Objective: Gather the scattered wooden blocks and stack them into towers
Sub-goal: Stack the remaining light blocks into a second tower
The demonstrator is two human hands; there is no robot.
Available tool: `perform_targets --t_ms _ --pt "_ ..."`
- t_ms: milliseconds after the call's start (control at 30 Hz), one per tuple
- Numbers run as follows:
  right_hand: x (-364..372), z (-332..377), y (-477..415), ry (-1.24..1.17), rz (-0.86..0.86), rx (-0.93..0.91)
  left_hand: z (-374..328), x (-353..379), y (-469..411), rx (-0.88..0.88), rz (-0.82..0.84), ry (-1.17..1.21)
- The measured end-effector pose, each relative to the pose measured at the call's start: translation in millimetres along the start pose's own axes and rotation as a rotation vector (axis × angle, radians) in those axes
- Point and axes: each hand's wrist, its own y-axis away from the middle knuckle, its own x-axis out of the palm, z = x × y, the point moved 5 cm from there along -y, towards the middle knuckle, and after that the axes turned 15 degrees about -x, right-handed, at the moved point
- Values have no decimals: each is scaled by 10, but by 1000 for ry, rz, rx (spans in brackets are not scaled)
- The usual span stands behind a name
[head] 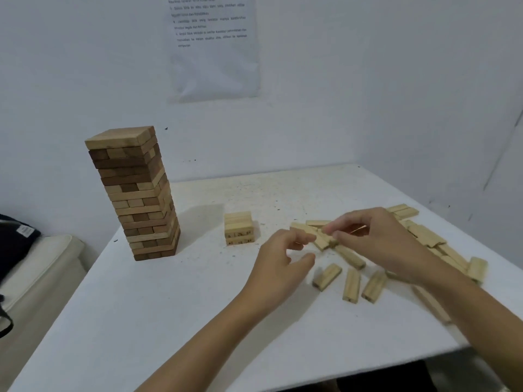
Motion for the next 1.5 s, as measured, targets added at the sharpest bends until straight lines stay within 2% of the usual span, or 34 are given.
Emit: perform_targets --t_ms 167,267,367,500,700,833,967,1067,1133,1300,1400,1500 --pt "-57 -177 357 181 67 59 -15 206 4 39 55 -93" --pt "-21 -218 461 391 154 36 -16 287 0 69 90 -201" --pt "-14 -206 515 409 155 51 11 317 -22 66 94 -277" --pt "-5 -245 564 285 77 47 18 322 -47 86 105 -308" --pt "20 -300 611 -161 -127 36 -38 311 -72 86 80 -178" --pt "-215 -366 559 -303 -291 37 -122 378 -133 85 159 -97" --pt "-477 -478 501 -426 -329 124 -252 507 -207 62 263 56" --pt "-604 -568 426 -371 -296 93 -342 571 -284 66 272 124" --pt "-619 -610 395 -289 -200 68 -376 615 -339 62 265 139" --pt "-554 -648 304 252 58 -97 -375 668 -401 51 252 159" --pt "-489 -618 249 277 125 -120 -311 659 -422 35 237 148" --pt "-480 -576 180 224 77 -129 -244 601 -431 21 229 145"
